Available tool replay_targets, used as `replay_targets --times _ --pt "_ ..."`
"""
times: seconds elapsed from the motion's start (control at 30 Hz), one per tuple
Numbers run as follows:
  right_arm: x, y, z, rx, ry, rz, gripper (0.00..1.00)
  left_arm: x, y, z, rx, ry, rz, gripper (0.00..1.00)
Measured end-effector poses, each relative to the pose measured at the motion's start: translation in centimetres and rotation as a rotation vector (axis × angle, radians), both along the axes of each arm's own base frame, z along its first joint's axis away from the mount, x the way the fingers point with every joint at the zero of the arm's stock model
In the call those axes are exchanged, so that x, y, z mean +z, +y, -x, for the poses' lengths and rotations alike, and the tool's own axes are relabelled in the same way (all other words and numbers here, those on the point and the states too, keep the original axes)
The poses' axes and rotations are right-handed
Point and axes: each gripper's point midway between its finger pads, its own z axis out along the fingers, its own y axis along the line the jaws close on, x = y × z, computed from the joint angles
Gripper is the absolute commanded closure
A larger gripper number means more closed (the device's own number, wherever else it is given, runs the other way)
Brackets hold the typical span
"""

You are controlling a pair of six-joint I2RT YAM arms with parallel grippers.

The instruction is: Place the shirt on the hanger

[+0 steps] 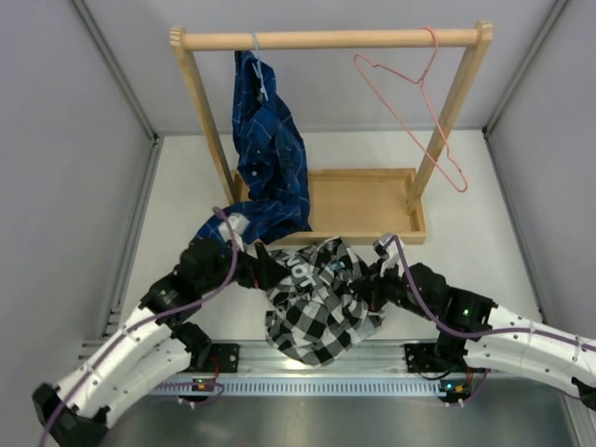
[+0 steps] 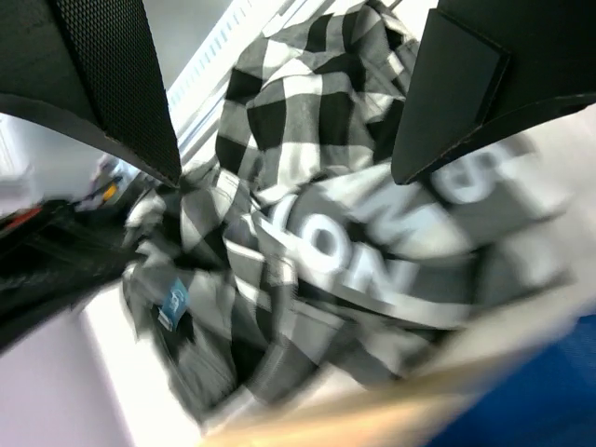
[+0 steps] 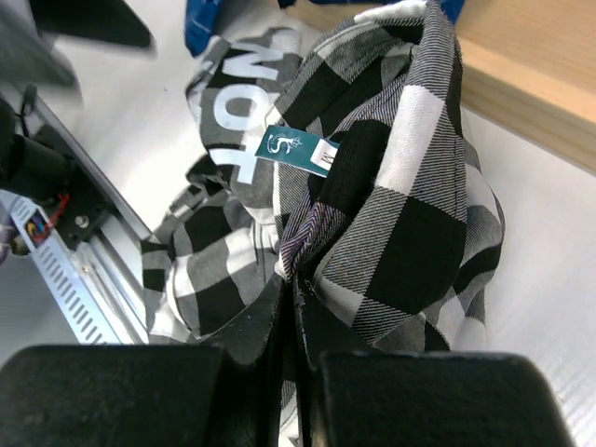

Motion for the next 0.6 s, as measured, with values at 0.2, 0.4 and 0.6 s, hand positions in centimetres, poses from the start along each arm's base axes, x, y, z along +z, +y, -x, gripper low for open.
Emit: replay_targets --times 0.2,0.4,0.6 --pt "0.7 0.2 0.1 0.015 -0.015 -0.026 1.00 -3.2 -7.7 2.8 -0.166 -0.060 -0.231 0.02" --pt "1.6 0.1 1.1 0.056 -0.027 -0.087 1.00 -3.4 -10.0 -1.2 -0.052 -0.175 -0.374 0.06" --pt "1.5 -0.4 2.2 0.096 -0.039 -0.144 1.00 -3.5 -11.2 -3.1 -0.045 -0.252 -0.448 0.07"
